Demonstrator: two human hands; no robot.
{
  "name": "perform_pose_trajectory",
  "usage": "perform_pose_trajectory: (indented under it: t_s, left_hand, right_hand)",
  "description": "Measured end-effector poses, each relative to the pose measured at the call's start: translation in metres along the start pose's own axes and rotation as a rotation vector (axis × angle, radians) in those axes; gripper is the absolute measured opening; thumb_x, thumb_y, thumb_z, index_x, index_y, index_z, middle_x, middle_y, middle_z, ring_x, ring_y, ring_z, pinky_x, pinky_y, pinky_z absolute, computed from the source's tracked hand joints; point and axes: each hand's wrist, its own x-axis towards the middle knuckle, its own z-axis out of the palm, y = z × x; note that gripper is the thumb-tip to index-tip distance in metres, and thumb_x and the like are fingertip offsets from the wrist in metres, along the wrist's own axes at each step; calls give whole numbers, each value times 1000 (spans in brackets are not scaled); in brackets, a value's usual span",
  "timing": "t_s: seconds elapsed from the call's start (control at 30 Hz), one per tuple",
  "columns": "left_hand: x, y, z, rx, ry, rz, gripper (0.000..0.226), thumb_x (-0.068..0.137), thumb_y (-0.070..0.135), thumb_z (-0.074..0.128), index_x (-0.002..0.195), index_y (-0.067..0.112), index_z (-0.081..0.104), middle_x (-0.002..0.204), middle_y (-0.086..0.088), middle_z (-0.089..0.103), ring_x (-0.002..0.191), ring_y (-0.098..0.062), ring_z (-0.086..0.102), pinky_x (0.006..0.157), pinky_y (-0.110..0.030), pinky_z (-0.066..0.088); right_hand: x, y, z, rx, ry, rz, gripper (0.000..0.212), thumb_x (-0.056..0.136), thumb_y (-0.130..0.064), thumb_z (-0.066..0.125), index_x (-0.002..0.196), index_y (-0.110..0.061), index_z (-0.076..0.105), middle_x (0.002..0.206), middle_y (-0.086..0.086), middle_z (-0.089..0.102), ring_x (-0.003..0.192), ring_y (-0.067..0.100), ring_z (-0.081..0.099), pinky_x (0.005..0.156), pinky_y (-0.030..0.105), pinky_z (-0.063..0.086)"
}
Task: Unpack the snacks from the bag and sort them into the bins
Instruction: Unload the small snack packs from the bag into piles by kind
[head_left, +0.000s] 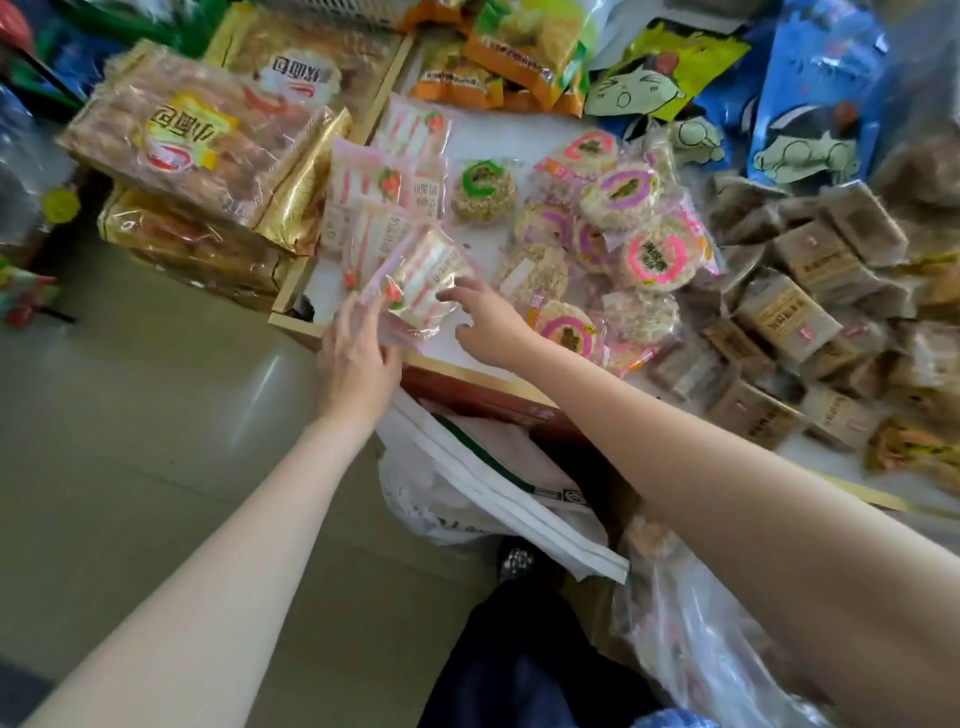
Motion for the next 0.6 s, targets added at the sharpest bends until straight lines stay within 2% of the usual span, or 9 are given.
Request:
perform_pose_trajectory:
  t_s: [0.07, 0.17, 0.33, 0.47, 0.53, 0.6]
  left_hand:
    - [8, -3, 8, 83, -121, 19, 62, 93, 12, 47, 149, 25, 23, 158, -10, 6, 143, -35, 8, 116, -50, 15]
    - [24, -3, 14, 201, -260, -53, 62, 98, 25, 40, 150, 33, 8, 158, -7, -10, 144, -37, -5, 116, -50, 5]
    - [52, 2, 12, 301, -368, -66, 57, 100, 36, 33, 150, 33, 6, 158, -11, -11, 144, -36, -10, 114, -53, -1]
    - [69, 11, 8, 261, -370, -102, 51, 100, 32, 31, 149, 33, 17, 158, -11, -6, 144, -34, -13, 114, -56, -1]
    - [69, 13, 8, 230, -342, -119, 51, 99, 31, 33, 149, 32, 21, 158, -10, -5, 144, -32, -12, 115, -55, -1]
    - [59, 16, 10, 206, -219, -124, 51, 97, 26, 38, 147, 27, 29, 159, -10, 0, 145, -31, -5, 115, -52, 3]
  right_hand:
    - [6, -1, 1, -114, -121, -34, 58, 87, 9, 38, 143, -8, 36, 155, 7, 20, 139, 24, 29, 104, 23, 24]
    - [13, -2, 2, -210, -183, -43, 58, 87, 9, 35, 143, -7, 34, 157, 8, 14, 142, 24, 24, 105, 24, 21]
    - [23, -3, -6, -254, -211, -4, 59, 88, 10, 32, 144, -9, 33, 159, 7, 4, 142, 25, 22, 106, 26, 24]
    - [24, -4, -11, -144, -54, -6, 55, 84, 12, 33, 135, -7, 47, 146, 11, 36, 135, 27, 35, 104, 30, 31]
    - [13, 4, -16, -85, 48, -13, 54, 83, 13, 32, 131, -7, 51, 142, 10, 43, 132, 24, 37, 101, 27, 32]
    - [-3, 16, -24, -16, 138, 12, 54, 84, 13, 31, 127, -10, 53, 142, 8, 43, 131, 22, 40, 98, 25, 34]
